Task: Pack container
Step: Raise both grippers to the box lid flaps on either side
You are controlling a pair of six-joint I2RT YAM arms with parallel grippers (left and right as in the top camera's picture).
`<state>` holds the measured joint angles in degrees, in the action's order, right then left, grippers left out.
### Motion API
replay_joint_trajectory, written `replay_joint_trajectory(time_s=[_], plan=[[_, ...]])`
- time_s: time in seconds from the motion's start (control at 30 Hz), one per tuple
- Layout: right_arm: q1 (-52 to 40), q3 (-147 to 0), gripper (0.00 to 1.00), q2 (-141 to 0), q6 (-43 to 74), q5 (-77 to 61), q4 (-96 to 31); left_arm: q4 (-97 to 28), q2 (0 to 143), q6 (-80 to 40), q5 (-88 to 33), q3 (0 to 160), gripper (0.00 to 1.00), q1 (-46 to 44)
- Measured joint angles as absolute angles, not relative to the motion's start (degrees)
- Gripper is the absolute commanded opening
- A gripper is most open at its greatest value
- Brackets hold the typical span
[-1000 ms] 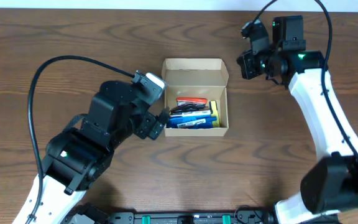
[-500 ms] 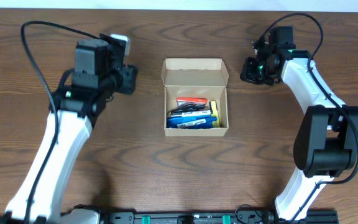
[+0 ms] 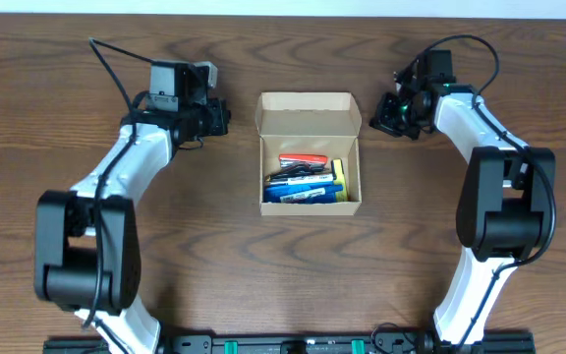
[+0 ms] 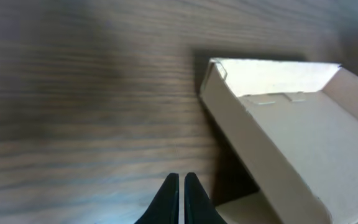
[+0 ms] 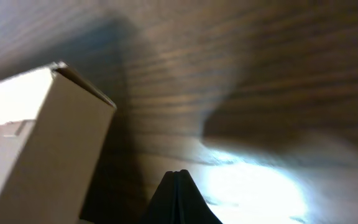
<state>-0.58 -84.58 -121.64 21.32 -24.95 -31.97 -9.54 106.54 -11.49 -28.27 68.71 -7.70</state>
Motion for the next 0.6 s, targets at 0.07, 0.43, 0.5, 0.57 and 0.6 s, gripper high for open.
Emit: replay_joint_trajectory(time_s=[0.07, 0.43, 0.5, 0.57, 0.6], plan=[[-0.73, -84.58, 0.01, -121.78, 22.33, -25.98, -30.89, -7.09, 108.22, -14.02, -30.85, 68.71, 0.06, -7.70], [-4.69, -84.58, 0.01, -121.78, 27.29, -27.68, -29.23, -3.22, 117.67, -23.64, -42.72, 68.73, 0.06, -7.70], [-5.23, -84.58, 0.01, -121.78, 28.12, -27.77, -29.21, -2.70, 117.91, -24.43, -44.27, 68.73, 0.06, -7.70], [-5.69, -84.58, 0.01, -121.78, 28.80, -27.97, -28.97, -2.63, 117.91, -24.97, -45.47, 69.30, 0.06, -7.70], [-5.72, -84.58, 0.01, -121.78, 29.17, -28.23, -28.69, -2.57, 117.91, -25.15, -45.95, 69.67, 0.05, -7.70]])
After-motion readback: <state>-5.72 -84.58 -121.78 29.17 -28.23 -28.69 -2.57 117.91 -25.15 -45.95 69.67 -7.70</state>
